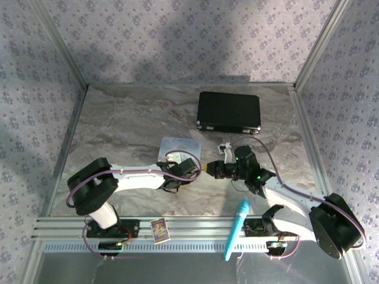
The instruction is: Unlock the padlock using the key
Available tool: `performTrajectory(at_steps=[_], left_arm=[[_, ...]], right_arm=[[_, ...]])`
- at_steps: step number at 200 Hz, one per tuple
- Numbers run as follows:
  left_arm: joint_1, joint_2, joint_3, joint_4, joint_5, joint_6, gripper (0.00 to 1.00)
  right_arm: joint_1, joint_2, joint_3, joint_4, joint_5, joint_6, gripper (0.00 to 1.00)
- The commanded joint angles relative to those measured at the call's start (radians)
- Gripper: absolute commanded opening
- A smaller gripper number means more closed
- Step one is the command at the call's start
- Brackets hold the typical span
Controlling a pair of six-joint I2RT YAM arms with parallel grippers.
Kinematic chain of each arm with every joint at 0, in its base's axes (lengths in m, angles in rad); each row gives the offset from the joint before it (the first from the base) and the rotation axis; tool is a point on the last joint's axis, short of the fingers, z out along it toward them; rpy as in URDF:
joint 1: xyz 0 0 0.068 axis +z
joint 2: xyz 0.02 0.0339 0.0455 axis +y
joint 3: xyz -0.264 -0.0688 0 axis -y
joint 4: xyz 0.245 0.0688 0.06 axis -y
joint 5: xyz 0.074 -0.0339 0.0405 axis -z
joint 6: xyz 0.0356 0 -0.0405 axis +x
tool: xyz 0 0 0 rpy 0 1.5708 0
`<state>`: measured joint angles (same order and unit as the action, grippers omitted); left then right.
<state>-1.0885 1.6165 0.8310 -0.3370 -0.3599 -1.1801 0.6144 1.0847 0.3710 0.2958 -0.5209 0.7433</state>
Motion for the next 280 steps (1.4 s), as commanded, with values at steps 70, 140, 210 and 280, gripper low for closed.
performTrajectory(at_steps=[70,140,210,280], left_arm=[[0.035,-0.043,-0.176,0.383,0.168,0.052,0.31],[0.041,-0.051,-0.131,0.267,0.190,-0.017,0.20],[0.065,-0.116,-0.175,0.326,0.231,-0.338,0.11],[0.067,-0.131,-0.235,0.422,0.252,-0.641,0.08]], right_arm=[[0.027,-0.031,-0.037,0.017,0.045,0.017,0.00],[0.081,0.035,-0.101,0.124,0.149,0.117,0.00],[0.292,0.104,-0.209,0.354,0.577,0.341,0.00],[0.388,0.168,-0.199,0.405,0.793,0.461,0.00]])
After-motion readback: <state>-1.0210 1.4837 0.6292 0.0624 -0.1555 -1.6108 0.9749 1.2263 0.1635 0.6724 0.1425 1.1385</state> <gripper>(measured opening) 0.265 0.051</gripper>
